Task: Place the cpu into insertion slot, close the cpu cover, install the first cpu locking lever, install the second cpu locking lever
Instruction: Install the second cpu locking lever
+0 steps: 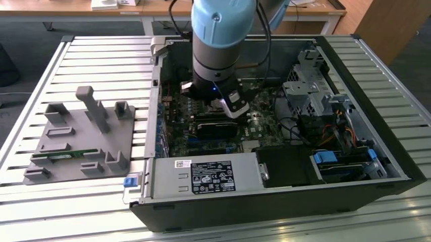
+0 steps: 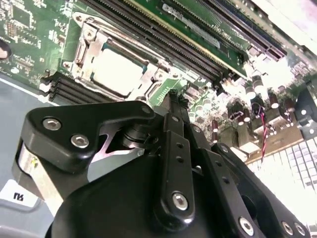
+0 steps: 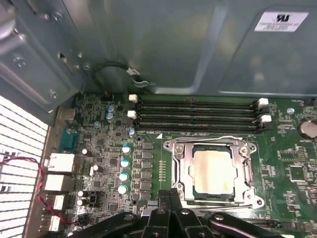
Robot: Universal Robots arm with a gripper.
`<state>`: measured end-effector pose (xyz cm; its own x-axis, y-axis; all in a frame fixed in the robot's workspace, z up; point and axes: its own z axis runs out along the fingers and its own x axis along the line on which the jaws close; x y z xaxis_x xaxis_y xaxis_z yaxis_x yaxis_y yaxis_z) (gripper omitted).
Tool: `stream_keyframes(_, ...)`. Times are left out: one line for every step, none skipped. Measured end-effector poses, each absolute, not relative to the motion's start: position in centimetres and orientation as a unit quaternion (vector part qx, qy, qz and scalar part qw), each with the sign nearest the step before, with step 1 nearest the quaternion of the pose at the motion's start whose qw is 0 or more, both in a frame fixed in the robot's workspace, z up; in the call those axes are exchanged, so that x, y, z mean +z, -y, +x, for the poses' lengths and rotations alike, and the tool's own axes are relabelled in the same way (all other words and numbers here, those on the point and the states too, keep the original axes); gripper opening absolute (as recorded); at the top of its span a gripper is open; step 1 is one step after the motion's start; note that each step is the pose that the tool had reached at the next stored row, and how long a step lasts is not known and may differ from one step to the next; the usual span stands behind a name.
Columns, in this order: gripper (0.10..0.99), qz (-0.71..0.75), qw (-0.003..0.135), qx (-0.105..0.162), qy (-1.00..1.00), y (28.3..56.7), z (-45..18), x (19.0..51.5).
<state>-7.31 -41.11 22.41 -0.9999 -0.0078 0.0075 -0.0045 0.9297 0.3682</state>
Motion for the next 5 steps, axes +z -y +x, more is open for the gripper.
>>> stream_keyframes(0.106, 0.003, 0.004, -0.187, 0.982, 41.11, -7.31, 22.59)
stream_keyframes(0.106, 0.003, 0.004, -0.187, 0.982, 41.11, -7.31, 22.79)
stream_keyframes(0.106, 0.003, 0.004, -0.187, 0.982, 41.11, -7.3, 22.99)
stream_keyframes(0.106, 0.003, 0.004, -0.187, 0.982, 41.11, -7.31, 23.15)
stream_keyframes(0.106, 0.003, 0.004, -0.187, 0.982, 41.11, -7.31, 23.3)
